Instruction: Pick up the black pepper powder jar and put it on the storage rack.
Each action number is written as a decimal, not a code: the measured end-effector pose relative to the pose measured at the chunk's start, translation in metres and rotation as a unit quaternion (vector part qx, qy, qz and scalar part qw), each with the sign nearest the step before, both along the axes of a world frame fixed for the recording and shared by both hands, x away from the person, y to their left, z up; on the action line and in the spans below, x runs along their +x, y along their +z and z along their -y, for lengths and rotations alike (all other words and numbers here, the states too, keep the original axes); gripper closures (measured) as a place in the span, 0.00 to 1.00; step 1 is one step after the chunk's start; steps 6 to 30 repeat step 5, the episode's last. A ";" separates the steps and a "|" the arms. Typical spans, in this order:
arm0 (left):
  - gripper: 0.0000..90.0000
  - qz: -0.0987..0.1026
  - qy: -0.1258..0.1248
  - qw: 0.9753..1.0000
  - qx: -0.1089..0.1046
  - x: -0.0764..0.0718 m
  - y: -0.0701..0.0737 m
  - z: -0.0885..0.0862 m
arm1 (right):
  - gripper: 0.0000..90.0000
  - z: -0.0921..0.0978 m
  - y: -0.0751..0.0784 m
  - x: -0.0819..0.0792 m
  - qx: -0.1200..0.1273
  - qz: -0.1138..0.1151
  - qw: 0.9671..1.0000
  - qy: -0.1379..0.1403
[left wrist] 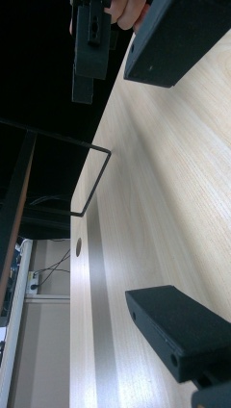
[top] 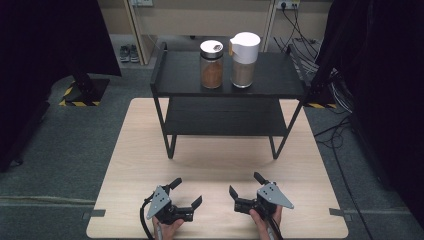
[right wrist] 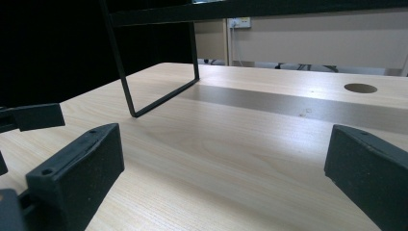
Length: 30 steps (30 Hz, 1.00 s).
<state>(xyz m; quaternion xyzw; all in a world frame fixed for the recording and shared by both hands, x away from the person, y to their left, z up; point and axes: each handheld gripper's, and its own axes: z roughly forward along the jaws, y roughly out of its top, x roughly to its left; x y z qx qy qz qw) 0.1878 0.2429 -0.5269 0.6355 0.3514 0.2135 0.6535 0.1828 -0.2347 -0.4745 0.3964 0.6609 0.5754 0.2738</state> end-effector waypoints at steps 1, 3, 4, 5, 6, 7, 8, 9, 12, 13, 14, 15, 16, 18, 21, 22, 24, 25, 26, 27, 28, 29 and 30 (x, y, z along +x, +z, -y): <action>0.00 0.000 0.000 1.000 0.000 0.000 0.000 0.000 | 0.00 0.000 0.000 0.000 0.000 0.000 1.000 0.001; 0.00 0.000 0.000 1.000 0.000 0.000 0.000 0.000 | 0.00 0.000 0.000 0.000 0.000 0.000 1.000 0.000; 0.00 0.000 0.000 1.000 0.000 0.000 0.000 0.000 | 0.00 0.000 0.000 0.000 0.001 0.000 1.000 0.000; 0.00 0.000 0.000 1.000 0.000 0.000 0.000 0.000 | 0.00 0.000 0.000 0.000 0.001 0.000 1.000 0.000; 0.00 0.000 0.000 1.000 0.000 0.000 0.000 0.000 | 0.00 0.000 0.000 0.000 0.001 0.000 1.000 0.000; 0.00 0.000 0.000 1.000 0.000 0.000 0.000 0.000 | 0.00 0.000 0.000 0.000 0.001 0.000 1.000 0.000; 0.00 0.000 0.000 1.000 0.000 0.000 0.000 0.000 | 0.00 0.000 0.000 0.000 0.001 0.000 1.000 0.000; 0.00 0.000 0.000 1.000 0.000 0.000 0.000 0.000 | 0.00 0.000 0.000 0.000 0.001 0.000 1.000 0.000; 0.00 0.000 0.000 1.000 0.000 0.000 0.000 0.000 | 0.00 0.000 0.000 0.000 0.001 0.000 1.000 0.000; 0.00 0.000 0.000 1.000 0.000 0.000 0.000 0.000 | 0.00 0.000 0.000 0.000 0.001 0.000 1.000 0.000; 0.00 0.000 0.000 1.000 0.000 0.000 0.000 0.000 | 0.00 0.000 0.000 0.000 0.001 0.000 1.000 0.000; 0.00 0.000 0.000 1.000 0.000 0.000 0.000 0.000 | 0.00 0.000 0.000 0.000 0.001 0.000 1.000 0.000; 0.00 0.000 0.000 1.000 0.000 0.000 0.000 0.000 | 0.00 0.000 0.000 0.000 0.001 0.000 1.000 0.000; 0.00 0.000 0.000 1.000 0.000 0.000 0.000 0.000 | 0.00 0.000 0.000 0.000 0.001 0.000 1.000 0.000; 0.00 0.000 0.000 1.000 0.000 0.000 0.000 0.000 | 0.00 0.000 0.000 0.000 0.001 0.000 1.000 0.000; 0.00 0.000 0.000 1.000 0.000 0.000 0.000 0.000 | 0.00 0.000 0.000 0.000 0.001 0.000 1.000 0.000; 0.00 0.000 0.000 1.000 0.000 0.000 0.000 0.000 | 0.00 0.000 0.000 0.000 0.001 0.000 1.000 0.000; 0.00 0.000 0.000 1.000 0.000 0.000 0.000 0.000 | 0.00 0.000 0.000 0.000 0.001 0.000 1.000 0.000; 0.00 0.000 0.000 1.000 0.000 0.000 0.000 0.000 | 0.00 0.000 0.000 0.000 0.001 0.000 1.000 0.000; 0.00 0.000 0.000 1.000 0.000 0.000 0.000 0.000 | 0.00 0.000 0.000 0.000 0.001 0.000 1.000 0.000; 0.00 0.000 0.000 1.000 0.000 0.000 0.000 0.000 | 0.00 0.000 0.000 0.000 0.001 0.000 1.000 0.000; 0.00 0.000 0.000 1.000 0.000 0.000 0.000 0.000 | 0.00 0.000 0.000 0.000 0.001 0.000 1.000 0.000; 0.00 0.000 0.000 1.000 0.000 0.000 0.000 0.000 | 0.00 0.000 0.000 0.000 0.001 0.000 1.000 0.000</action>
